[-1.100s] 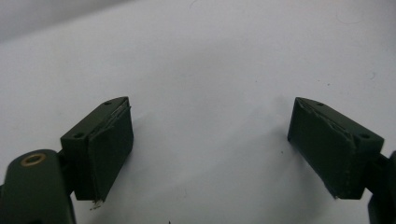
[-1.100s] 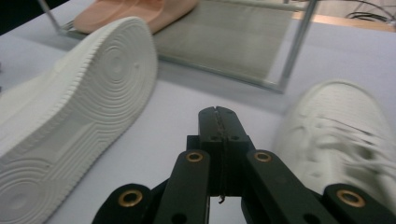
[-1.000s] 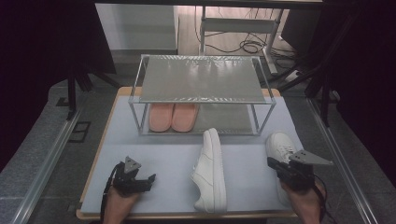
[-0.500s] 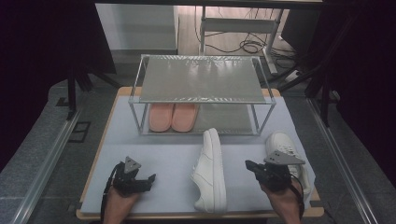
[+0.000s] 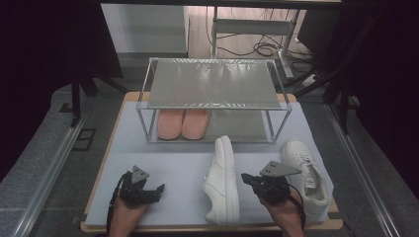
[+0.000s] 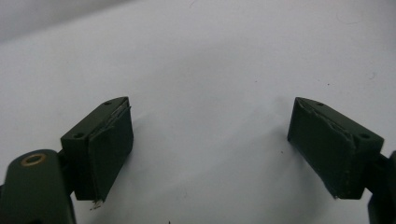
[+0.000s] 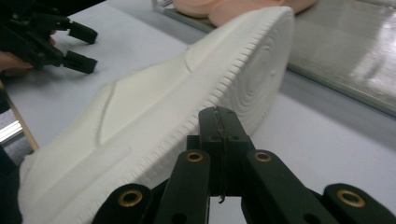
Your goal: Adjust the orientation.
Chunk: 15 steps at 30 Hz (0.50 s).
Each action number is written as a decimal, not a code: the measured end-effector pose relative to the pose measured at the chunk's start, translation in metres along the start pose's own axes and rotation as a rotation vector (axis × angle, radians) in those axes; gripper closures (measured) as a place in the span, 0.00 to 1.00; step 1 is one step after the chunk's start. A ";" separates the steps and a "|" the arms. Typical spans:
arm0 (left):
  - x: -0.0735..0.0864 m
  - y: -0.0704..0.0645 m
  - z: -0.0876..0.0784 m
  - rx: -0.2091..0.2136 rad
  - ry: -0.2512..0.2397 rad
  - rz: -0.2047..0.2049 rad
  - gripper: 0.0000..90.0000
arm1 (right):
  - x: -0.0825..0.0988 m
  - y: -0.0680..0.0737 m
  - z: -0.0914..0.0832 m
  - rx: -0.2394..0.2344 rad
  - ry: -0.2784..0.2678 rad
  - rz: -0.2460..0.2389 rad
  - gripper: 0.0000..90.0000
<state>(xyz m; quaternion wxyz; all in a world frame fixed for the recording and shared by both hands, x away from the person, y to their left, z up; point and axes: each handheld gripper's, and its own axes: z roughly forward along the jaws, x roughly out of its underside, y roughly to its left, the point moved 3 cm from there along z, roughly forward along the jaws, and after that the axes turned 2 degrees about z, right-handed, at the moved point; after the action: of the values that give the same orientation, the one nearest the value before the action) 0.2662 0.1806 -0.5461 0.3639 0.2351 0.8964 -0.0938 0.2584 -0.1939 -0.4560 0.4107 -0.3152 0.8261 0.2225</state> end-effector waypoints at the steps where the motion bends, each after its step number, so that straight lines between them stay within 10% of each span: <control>1: 0.000 0.000 0.000 0.000 0.000 0.000 0.16 | -0.001 0.001 0.001 -0.004 0.000 -0.003 1.00; 15: 0.000 0.000 0.000 0.000 0.000 0.000 0.16 | -0.006 0.015 0.022 -0.063 0.011 -0.030 1.00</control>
<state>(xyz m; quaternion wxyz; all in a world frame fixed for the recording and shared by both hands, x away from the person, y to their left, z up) 0.2661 0.1806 -0.5461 0.3640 0.2352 0.8963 -0.0937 0.2632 -0.1674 -0.4618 0.3995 -0.3415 0.8161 0.2406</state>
